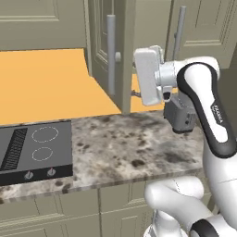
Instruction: Get the candle and the beer from the cabinet and move them to the dining counter.
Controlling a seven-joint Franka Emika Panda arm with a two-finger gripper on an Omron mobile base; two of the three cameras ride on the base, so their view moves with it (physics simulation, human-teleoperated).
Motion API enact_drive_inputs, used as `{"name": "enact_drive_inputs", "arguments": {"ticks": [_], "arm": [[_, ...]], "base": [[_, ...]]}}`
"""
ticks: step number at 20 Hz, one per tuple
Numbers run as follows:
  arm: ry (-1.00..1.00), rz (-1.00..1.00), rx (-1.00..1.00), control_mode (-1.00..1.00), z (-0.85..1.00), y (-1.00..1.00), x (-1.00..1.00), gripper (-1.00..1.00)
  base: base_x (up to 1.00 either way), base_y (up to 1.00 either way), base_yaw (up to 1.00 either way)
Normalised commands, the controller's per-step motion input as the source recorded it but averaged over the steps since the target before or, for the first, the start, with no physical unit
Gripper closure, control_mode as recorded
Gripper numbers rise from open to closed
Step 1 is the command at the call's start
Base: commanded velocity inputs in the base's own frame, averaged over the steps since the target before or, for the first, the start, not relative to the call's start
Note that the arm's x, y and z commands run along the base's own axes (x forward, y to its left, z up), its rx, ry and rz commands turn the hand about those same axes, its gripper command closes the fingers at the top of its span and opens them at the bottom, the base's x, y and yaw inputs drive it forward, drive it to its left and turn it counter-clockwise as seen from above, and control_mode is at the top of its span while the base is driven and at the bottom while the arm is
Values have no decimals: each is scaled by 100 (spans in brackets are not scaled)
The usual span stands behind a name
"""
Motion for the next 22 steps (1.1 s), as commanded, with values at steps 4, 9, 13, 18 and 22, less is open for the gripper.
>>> {"name": "enact_drive_inputs", "arguments": {"ticks": [4,9,13,18,22], "arm": [[-1,1,-2,-100,16,62,-4,-100],[0,0,-4,-100,7,68,0,-100],[0,0,-6,-100,-4,41,-1,-100],[-15,1,-22,-100,-18,-19,-7,-100],[-33,0,-30,-100,-7,-84,-39,-100]], "base": [[0,0,0],[0,0,0],[0,0,0],[0,0,0],[0,0,0]]}}
